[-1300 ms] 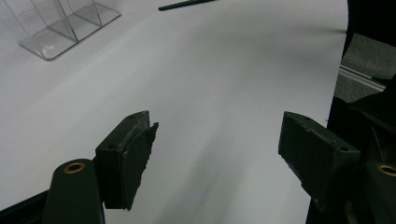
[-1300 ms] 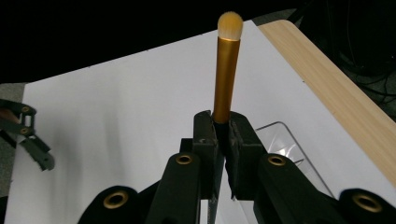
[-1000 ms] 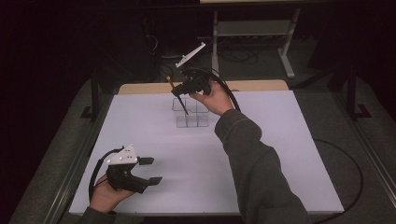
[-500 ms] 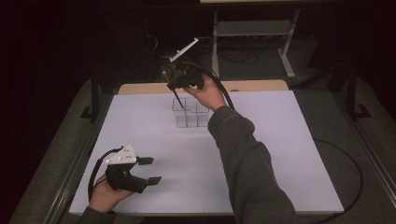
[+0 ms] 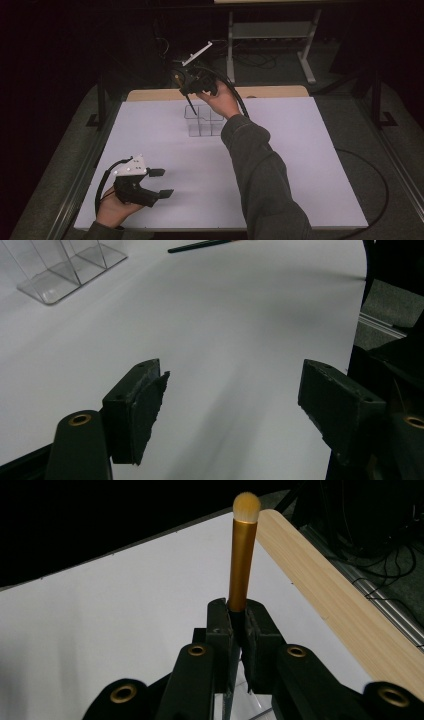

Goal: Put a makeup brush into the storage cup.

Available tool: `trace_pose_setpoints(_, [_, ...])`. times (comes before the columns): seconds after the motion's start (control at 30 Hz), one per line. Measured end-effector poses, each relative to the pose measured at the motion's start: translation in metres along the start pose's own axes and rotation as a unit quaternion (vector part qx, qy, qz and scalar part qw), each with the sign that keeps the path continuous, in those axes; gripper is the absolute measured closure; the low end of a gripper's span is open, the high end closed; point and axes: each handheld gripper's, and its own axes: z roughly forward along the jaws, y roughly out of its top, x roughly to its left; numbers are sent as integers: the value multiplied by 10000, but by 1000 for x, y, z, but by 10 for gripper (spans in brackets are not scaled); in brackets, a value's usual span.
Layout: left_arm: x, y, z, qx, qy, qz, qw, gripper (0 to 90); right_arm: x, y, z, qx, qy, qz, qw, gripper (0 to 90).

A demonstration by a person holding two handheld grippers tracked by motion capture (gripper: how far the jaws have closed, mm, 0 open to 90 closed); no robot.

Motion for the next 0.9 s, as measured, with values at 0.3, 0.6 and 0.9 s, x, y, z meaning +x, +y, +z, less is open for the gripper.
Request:
trace_pose_setpoints(0.3, [1,-2,-1,-32,10,-23,10000,255,-1,-2,5,34,18,13,10000,822])
trace_pose_setpoints(0.6, [2,-1,-1,-41,26,4,10000,255,-2,-4,10,76,9,7,10000,822])
trace_pose_setpoints(0.9, [3,-2,-3,-92,42,-15,9999,255,0,-5,14,181,12,-4,9998,822])
